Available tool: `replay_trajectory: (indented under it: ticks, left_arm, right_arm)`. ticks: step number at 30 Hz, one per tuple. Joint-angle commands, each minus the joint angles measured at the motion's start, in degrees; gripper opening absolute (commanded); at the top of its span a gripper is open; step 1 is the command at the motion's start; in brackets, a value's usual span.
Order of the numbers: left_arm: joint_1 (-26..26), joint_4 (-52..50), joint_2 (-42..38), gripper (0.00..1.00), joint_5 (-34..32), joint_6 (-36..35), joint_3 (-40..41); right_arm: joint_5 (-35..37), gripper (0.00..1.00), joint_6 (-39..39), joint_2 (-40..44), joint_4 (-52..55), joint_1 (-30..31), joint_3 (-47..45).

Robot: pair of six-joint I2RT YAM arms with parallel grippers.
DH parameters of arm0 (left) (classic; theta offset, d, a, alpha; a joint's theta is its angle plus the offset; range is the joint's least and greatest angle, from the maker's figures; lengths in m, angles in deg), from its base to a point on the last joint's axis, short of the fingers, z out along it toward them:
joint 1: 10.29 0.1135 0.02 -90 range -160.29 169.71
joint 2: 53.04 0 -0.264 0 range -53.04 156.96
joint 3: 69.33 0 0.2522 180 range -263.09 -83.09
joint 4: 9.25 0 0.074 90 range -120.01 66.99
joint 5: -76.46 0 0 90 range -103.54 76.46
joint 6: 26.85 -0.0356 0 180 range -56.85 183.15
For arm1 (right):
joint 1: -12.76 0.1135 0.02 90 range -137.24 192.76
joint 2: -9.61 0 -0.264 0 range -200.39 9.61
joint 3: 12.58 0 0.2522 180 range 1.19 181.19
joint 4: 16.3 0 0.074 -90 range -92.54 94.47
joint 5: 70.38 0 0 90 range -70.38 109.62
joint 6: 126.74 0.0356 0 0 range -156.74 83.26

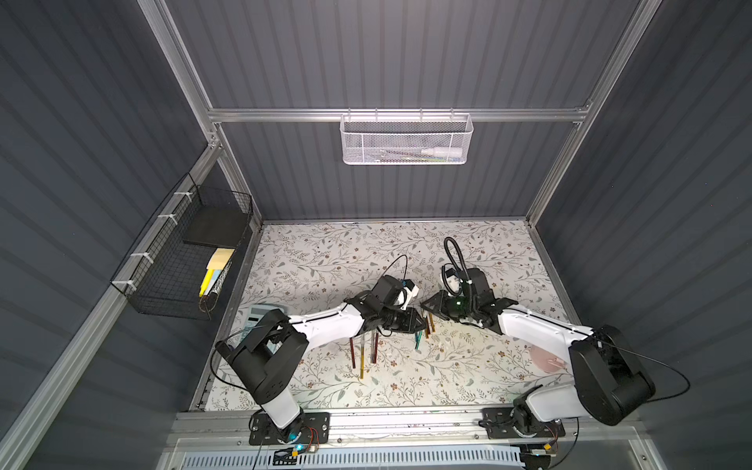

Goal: Remove protective caps from carving knives
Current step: Remove the protective sleeve from the carving knife.

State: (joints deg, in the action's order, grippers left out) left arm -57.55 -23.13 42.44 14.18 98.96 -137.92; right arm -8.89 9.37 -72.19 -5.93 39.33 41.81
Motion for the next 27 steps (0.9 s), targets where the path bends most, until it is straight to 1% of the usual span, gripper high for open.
replay_trajectory:
  ticks: [1,8,13,17,20,23,26,27]
  left_arm:
    - [-0.1,0.8,0.7,0.23,1.1,0.4,0.7]
    - [-0.1,1.6,0.7,0.18,1.3,0.6,0.9]
    - [-0.1,1.9,0.7,0.10,1.2,0.8,1.2]
    - [-0.1,1.8,0.0,0.06,0.5,0.9,1.4]
    - [-0.1,1.5,0.5,0.05,0.5,0.9,1.2]
    - [-0.1,1.2,0.6,0.05,0.5,0.9,0.8]
    - [-0.1,1.1,0.0,0.05,0.2,0.9,0.8]
    - [-0.1,1.2,-0.2,0.05,0.2,0.9,0.9]
  right_arm:
    - [-0.4,0.13,0.7,0.6,-0.9,-0.1,0.4]
    - [-0.8,0.13,1.0,0.4,-1.7,0.0,0.2]
    - [-0.9,0.13,1.1,0.6,-1.8,0.0,0.0]
    - [-1.2,0.18,1.3,0.8,-1.7,0.0,-0.1]
    - [-1.3,0.23,1.4,2.2,-1.5,0.0,-0.7]
    - [-1.3,0.26,1.4,3.5,-1.2,0.1,-1.2]
    - [-1.2,0.26,0.7,3.9,0.1,0.1,-0.6]
    - [-1.2,0.24,0.6,3.9,0.5,0.1,-0.5]
